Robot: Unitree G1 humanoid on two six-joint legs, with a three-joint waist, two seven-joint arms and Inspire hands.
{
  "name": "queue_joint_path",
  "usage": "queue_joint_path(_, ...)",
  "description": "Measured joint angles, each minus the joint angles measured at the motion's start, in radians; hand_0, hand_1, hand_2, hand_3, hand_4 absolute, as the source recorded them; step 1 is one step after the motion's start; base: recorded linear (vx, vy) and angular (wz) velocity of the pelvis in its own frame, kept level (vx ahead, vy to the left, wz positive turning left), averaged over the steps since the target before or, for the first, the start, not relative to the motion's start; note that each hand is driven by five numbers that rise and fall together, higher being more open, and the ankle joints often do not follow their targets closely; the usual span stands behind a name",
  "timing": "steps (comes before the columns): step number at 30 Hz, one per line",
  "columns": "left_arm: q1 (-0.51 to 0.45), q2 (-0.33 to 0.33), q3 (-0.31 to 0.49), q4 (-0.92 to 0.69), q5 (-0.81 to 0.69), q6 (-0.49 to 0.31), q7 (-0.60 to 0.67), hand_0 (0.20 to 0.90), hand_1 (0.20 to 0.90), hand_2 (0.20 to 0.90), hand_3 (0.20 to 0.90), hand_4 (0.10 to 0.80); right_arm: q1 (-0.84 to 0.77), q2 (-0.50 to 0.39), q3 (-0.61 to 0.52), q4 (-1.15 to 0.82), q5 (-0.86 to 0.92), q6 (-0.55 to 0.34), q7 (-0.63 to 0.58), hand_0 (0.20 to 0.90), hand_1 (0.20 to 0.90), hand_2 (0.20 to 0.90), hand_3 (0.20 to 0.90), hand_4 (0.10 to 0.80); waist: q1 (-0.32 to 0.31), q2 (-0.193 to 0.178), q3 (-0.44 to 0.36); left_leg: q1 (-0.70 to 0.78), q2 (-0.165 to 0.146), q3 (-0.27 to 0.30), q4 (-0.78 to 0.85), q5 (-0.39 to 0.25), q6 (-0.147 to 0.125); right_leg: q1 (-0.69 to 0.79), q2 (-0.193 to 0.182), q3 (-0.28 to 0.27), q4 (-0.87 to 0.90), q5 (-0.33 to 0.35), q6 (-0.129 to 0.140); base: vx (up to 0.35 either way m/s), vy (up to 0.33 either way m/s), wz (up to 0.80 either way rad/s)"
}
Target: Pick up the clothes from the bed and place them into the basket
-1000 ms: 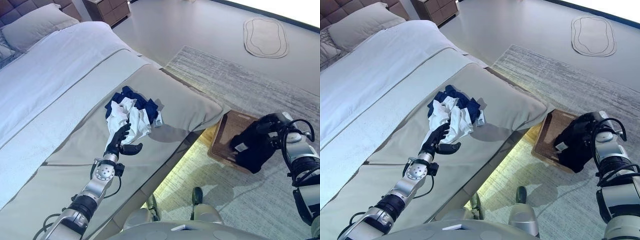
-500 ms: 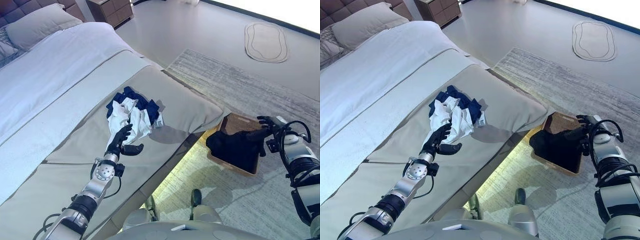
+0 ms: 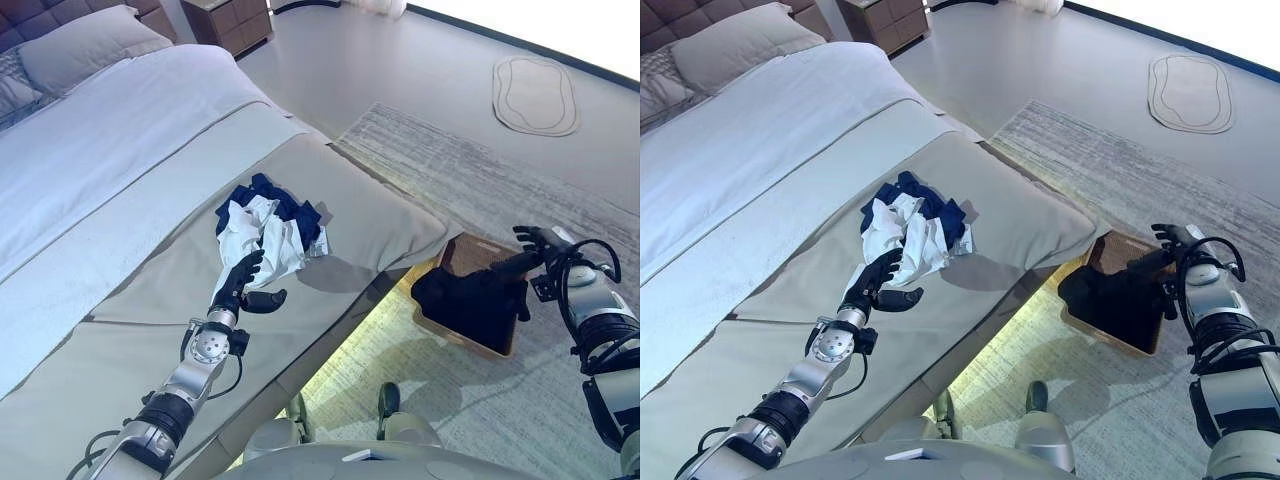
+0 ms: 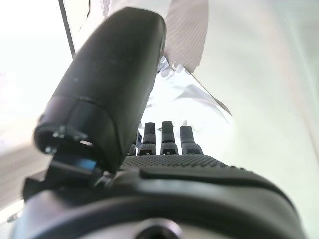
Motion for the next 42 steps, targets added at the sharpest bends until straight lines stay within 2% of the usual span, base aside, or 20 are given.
queue_joint_path(6, 0.052, -0.002, 0.014, -0.009, -0.001, 0.000, 0.054, 0.900, 0.900, 0.900, 0.900, 0.800, 0.000, 0.026, 0.007, -0.140, 0.002, -0.022, -0.090, 0.900, 0.900, 0.900, 0.900, 0.800, 0.028, 0.000, 0.000, -0.018, 0.001, -0.029, 0.000, 0.017, -0.003, 0.005, 0.000, -0.042, 0.000, 0.000, 0.000, 0.058, 0.034, 0.17)
queue_joint_path(9, 0.044, -0.011, 0.016, -0.008, 0.000, -0.001, 0.050, 0.900, 0.900, 0.900, 0.900, 0.800, -0.001, 0.036, 0.010, -0.176, 0.002, -0.025, -0.162, 0.900, 0.900, 0.900, 0.900, 0.800, 0.031, -0.012, 0.001, -0.094, -0.013, -0.007, 0.051, 0.066, -0.040, 0.001, -0.039, -0.127, 0.000, -0.003, -0.004, -0.034, 0.122, 0.70)
queue_joint_path(10, 0.039, -0.017, 0.015, -0.008, 0.000, -0.001, 0.049, 0.900, 0.900, 0.900, 0.900, 0.800, -0.003, 0.037, 0.009, -0.176, 0.001, -0.026, -0.189, 0.900, 0.900, 0.900, 0.900, 0.800, 0.034, -0.015, 0.003, -0.104, -0.026, 0.034, 0.053, 0.073, -0.032, 0.003, -0.057, -0.163, 0.000, -0.005, -0.008, 0.049, 0.171, 0.90)
queue_joint_path(12, 0.049, -0.021, 0.016, -0.009, -0.001, -0.001, 0.042, 0.900, 0.900, 0.900, 0.900, 0.800, -0.002, 0.062, 0.011, -0.183, -0.002, -0.032, -0.246, 0.900, 0.900, 0.900, 0.900, 0.800, 0.030, -0.009, -0.001, -0.088, -0.041, 0.106, 0.051, 0.032, 0.025, 0.020, -0.062, -0.191, 0.001, -0.022, -0.016, 0.095, 0.132, 0.67)
queue_joint_path(13, 0.055, -0.018, 0.016, -0.009, -0.002, 0.000, 0.043, 0.900, 0.900, 0.900, 0.900, 0.800, -0.002, 0.081, 0.010, -0.197, -0.005, -0.033, -0.272, 0.900, 0.900, 0.900, 0.900, 0.800, 0.032, 0.012, -0.014, -0.083, -0.040, 0.104, 0.031, -0.002, 0.061, 0.015, -0.051, -0.196, 0.019, -0.037, 0.002, 0.120, 0.090, 0.43)
queue_joint_path(14, 0.056, -0.012, 0.024, -0.010, -0.002, 0.003, 0.043, 0.900, 0.900, 0.900, 0.900, 0.800, 0.000, 0.109, 0.011, -0.216, -0.023, -0.034, -0.306, 0.900, 0.900, 0.900, 0.900, 0.800, 0.031, 0.005, -0.009, -0.081, -0.047, 0.101, 0.025, -0.007, 0.067, -0.003, -0.058, -0.198, 0.071, -0.056, 0.013, 0.156, 0.019, 0.30)
queue_joint_path(15, 0.055, -0.006, 0.031, -0.011, -0.001, 0.003, 0.043, 0.900, 0.900, 0.900, 0.900, 0.800, 0.006, 0.128, 0.012, -0.238, -0.034, -0.039, -0.320, 0.900, 0.900, 0.900, 0.900, 0.800, 0.031, -0.002, -0.005, -0.081, -0.046, 0.090, 0.024, -0.005, 0.075, -0.023, -0.075, -0.200, 0.136, -0.076, 0.008, 0.131, -0.076, 0.35)
queue_joint_path(16, 0.051, 0.000, 0.031, -0.013, -0.001, 0.008, 0.042, 0.900, 0.900, 0.900, 0.900, 0.800, 0.016, 0.138, 0.010, -0.269, -0.030, -0.042, -0.334, 0.900, 0.900, 0.900, 0.900, 0.800, 0.031, -0.008, 0.001, -0.080, -0.054, 0.063, 0.028, -0.013, 0.084, -0.058, -0.108, -0.186, 0.246, -0.095, 0.027, 0.136, -0.188, 0.57)
queue_joint_path(17, 0.047, 0.005, 0.031, -0.013, -0.001, 0.020, 0.039, 0.900, 0.900, 0.900, 0.900, 0.800, 0.038, 0.140, 0.010, -0.301, -0.030, -0.058, -0.350, 0.900, 0.900, 0.900, 0.900, 0.800, 0.021, -0.002, 0.004, -0.072, -0.056, 0.017, 0.028, -0.003, 0.102, -0.115, -0.135, -0.152, 0.397, -0.115, 0.023, 0.075, -0.228, 0.80)
queue_joint_path(18, 0.042, 0.018, 0.031, -0.013, -0.001, 0.022, 0.039, 0.900, 0.900, 0.900, 0.900, 0.800, 0.057, 0.145, 0.010, -0.315, -0.032, -0.071, -0.363, 0.900, 0.900, 0.900, 0.900, 0.800, 0.012, -0.005, 0.009, -0.060, -0.059, -0.021, 0.020, 0.006, 0.110, -0.159, -0.147, -0.101, 0.491, -0.158, 0.039, -0.010, -0.319, 1.03)
queue_joint_path(20, 0.008, 0.057, 0.032, -0.012, -0.002, 0.022, 0.041, 0.900, 0.900, 0.900, 0.900, 0.800, 0.050, 0.149, 0.010, -0.316, -0.048, -0.090, -0.389, 0.900, 0.900, 0.900, 0.900, 0.800, 0.003, -0.040, 0.018, -0.076, -0.085, -0.093, 0.027, 0.014, 0.087, -0.199, -0.141, 0.030, 0.448, -0.167, 0.037, -0.089, -0.297, 1.15)
queue_joint_path(21, -0.019, 0.068, 0.034, -0.012, -0.002, 0.022, 0.046, 0.900, 0.900, 0.900, 0.900, 0.800, 0.030, 0.141, 0.009, -0.310, -0.060, -0.101, -0.403, 0.900, 0.900, 0.900, 0.900, 0.800, -0.006, -0.052, 0.021, -0.101, -0.099, -0.115, 0.032, 0.008, 0.099, -0.212, -0.140, 0.056, 0.380, -0.166, 0.037, -0.066, -0.202, 1.12)
queue_joint_path(23, -0.060, 0.076, 0.035, -0.013, -0.004, 0.025, 0.066, 0.900, 0.900, 0.900, 0.900, 0.800, -0.039, 0.135, 0.012, -0.291, -0.060, -0.106, -0.399, 0.900, 0.900, 0.900, 0.900, 0.800, 0.010, -0.061, 0.030, -0.141, -0.119, -0.154, 0.035, 0.019, 0.092, -0.245, -0.125, 0.068, 0.303, -0.160, 0.029, -0.113, -0.178, 0.95)
queue_joint_path(24, -0.067, 0.074, 0.034, -0.015, -0.005, 0.028, 0.068, 0.900, 0.900, 0.900, 0.900, 0.800, -0.063, 0.132, 0.013, -0.289, -0.060, -0.106, -0.389, 0.900, 0.900, 0.900, 0.900, 0.800, 0.018, -0.058, 0.032, -0.153, -0.121, -0.156, 0.036, 0.021, 0.093, -0.235, -0.118, 0.080, 0.280, -0.122, 0.003, -0.109, -0.160, 0.78)
queue_joint_path(25, -0.068, 0.068, 0.035, -0.022, -0.005, 0.032, 0.075, 0.900, 0.900, 0.900, 0.900, 0.800, -0.091, 0.118, 0.033, -0.282, -0.060, -0.106, -0.378, 0.900, 0.900, 0.900, 0.900, 0.800, 0.030, -0.049, 0.037, -0.161, -0.114, -0.154, 0.037, 0.024, 0.089, -0.228, -0.115, 0.057, 0.261, -0.083, 0.007, -0.028, -0.109, 0.62)
queue_joint_path(26, -0.068, 0.062, 0.034, -0.034, -0.005, 0.043, 0.083, 0.900, 0.900, 0.900, 0.900, 0.800, -0.121, 0.105, 0.058, -0.269, -0.062, -0.108, -0.366, 0.900, 0.900, 0.900, 0.900, 0.800, 0.059, -0.034, 0.044, -0.173, -0.098, -0.165, 0.044, 0.027, 0.081, -0.217, -0.099, 0.031, 0.249, -0.079, 0.004, 0.003, -0.095, 0.37)
queue_joint_path(27, -0.069, 0.060, 0.033, -0.038, -0.005, 0.046, 0.083, 0.900, 0.900, 0.900, 0.900, 0.800, -0.133, 0.101, 0.066, -0.258, -0.064, -0.109, -0.363, 0.900, 0.900, 0.900, 0.900, 0.800, 0.063, -0.031, 0.048, -0.175, -0.092, -0.167, 0.047, 0.027, 0.075, -0.212, -0.095, 0.028, 0.238, -0.073, 0.002, 0.039, -0.054, 0.30)
queue_joint_path(31, -0.045, 0.035, 0.031, -0.053, -0.004, 0.042, 0.081, 0.900, 0.900, 0.900, 0.900, 0.800, -0.212, 0.089, 0.145, -0.182, -0.113, -0.107, -0.309, 0.900, 0.900, 0.900, 0.900, 0.800, 0.134, -0.021, 0.058, -0.188, -0.048, -0.229, 0.047, 0.054, 0.038, -0.160, -0.050, -0.060, 0.177, -0.065, -0.009, 0.034, 0.005, 0.40)
queue_joint_path(39, -0.025, 0.040, 0.032, -0.062, 0.000, -0.003, 0.074, 0.900, 0.900, 0.900, 0.900, 0.800, -0.334, 0.089, 0.326, -0.131, -0.272, -0.048, -0.234, 0.900, 0.900, 0.900, 0.900, 0.800, 0.204, 0.009, 0.085, -0.192, -0.057, -0.252, 0.047, 0.065, 0.021, -0.105, -0.046, -0.129, 0.118, -0.066, -0.009, 0.026, 0.053, 0.23)
queue_joint_path(42, -0.035, 0.052, 0.032, -0.098, -0.001, -0.027, 0.064, 0.900, 0.900, 0.900, 0.900, 0.800, -0.386, 0.113, 0.337, -0.076, -0.290, -0.032, -0.212, 0.900, 0.900, 0.900, 0.900, 0.800, 0.240, 0.026, 0.118, -0.210, -0.064, -0.270, 0.050, 0.065, 0.021, -0.118, -0.053, -0.145, 0.131, -0.075, -0.013, -0.073, 0.052, 0.21)
